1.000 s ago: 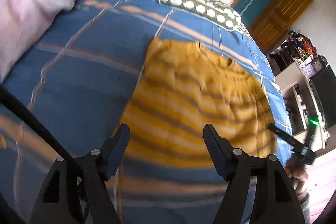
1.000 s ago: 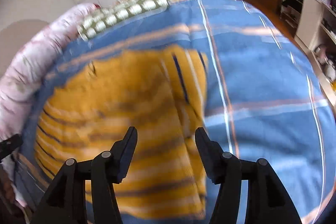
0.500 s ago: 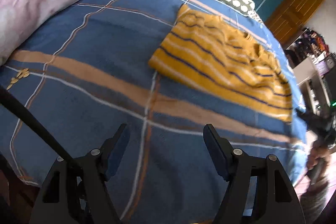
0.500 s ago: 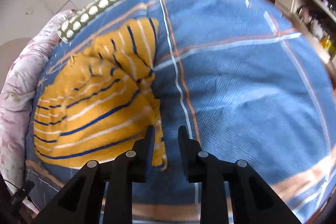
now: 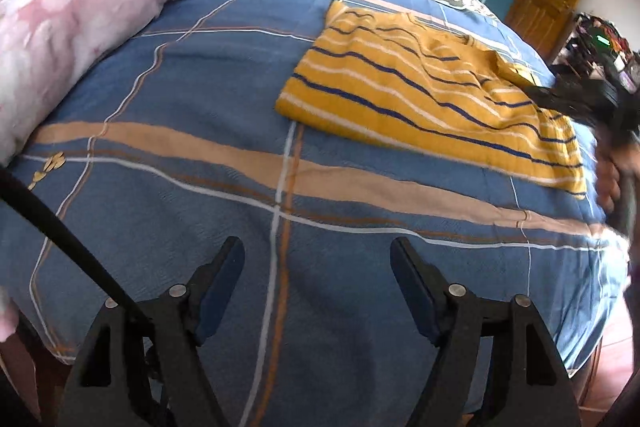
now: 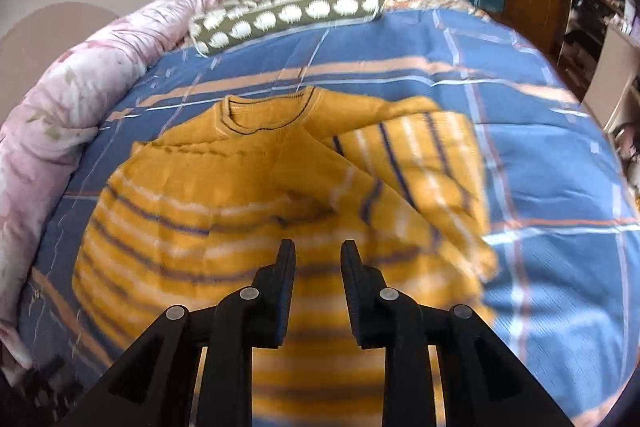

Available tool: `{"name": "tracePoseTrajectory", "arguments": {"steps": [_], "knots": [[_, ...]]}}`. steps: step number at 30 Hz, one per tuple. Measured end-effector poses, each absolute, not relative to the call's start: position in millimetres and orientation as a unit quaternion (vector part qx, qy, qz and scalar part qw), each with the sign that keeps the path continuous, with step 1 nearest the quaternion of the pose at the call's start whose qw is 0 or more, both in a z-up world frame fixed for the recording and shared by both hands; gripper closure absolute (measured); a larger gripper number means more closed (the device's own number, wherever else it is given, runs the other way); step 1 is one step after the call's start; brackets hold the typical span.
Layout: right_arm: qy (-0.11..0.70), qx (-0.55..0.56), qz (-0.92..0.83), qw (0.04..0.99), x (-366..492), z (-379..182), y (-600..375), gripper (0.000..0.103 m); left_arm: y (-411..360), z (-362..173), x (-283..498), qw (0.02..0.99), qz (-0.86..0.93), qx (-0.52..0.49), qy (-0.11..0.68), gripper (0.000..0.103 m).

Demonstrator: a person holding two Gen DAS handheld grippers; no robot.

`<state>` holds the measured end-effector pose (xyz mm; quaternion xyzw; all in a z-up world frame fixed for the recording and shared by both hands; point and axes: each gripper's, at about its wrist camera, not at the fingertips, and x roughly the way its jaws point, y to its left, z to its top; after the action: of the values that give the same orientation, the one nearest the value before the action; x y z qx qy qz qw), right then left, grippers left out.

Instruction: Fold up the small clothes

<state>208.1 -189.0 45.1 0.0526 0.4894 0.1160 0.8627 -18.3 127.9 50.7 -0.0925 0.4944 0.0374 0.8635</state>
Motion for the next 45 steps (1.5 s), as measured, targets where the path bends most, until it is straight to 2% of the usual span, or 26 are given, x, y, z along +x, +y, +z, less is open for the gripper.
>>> {"name": "tracePoseTrajectory", "arguments": {"steps": [4,6,10,13,15,16,17,23,29,36,45], "knots": [[0.501,0.061,0.056,0.862,255,25,-209,0.078,125,40,-6,0.864,0.044,-0.068,0.496,0.029],[0.499,0.099,0.046,0.859,271,24,-227,0.079,128,30,0,0.859,0.047,-0.072,0.505,0.028],[0.496,0.176,0.048,0.849,280,28,-253,0.079,127,22,5,0.860,0.047,-0.065,0.504,0.016],[0.488,0.176,0.044,0.854,275,39,-258,0.077,119,17,7,0.861,0.051,-0.047,0.504,0.012],[0.479,0.174,0.025,0.860,271,47,-266,0.062,116,16,7,0.863,0.053,-0.039,0.501,0.009],[0.474,0.177,0.015,0.862,267,51,-273,0.048,115,15,6,0.864,0.053,-0.037,0.499,0.008],[0.469,0.183,0.006,0.864,263,56,-282,0.047,115,14,6,0.865,0.053,-0.037,0.497,0.007],[0.478,0.188,-0.020,0.858,224,63,-320,0.047,114,10,8,0.868,0.057,-0.039,0.491,0.000],[0.493,0.197,0.022,0.847,169,47,-317,0.047,108,7,7,0.875,0.080,-0.038,0.476,0.000],[0.478,0.265,0.045,0.836,116,28,-313,0.047,110,12,2,0.871,0.067,-0.043,0.485,0.000],[0.463,0.303,0.047,0.831,82,8,-304,0.041,105,34,-22,0.865,0.054,-0.062,0.494,0.000]]}}
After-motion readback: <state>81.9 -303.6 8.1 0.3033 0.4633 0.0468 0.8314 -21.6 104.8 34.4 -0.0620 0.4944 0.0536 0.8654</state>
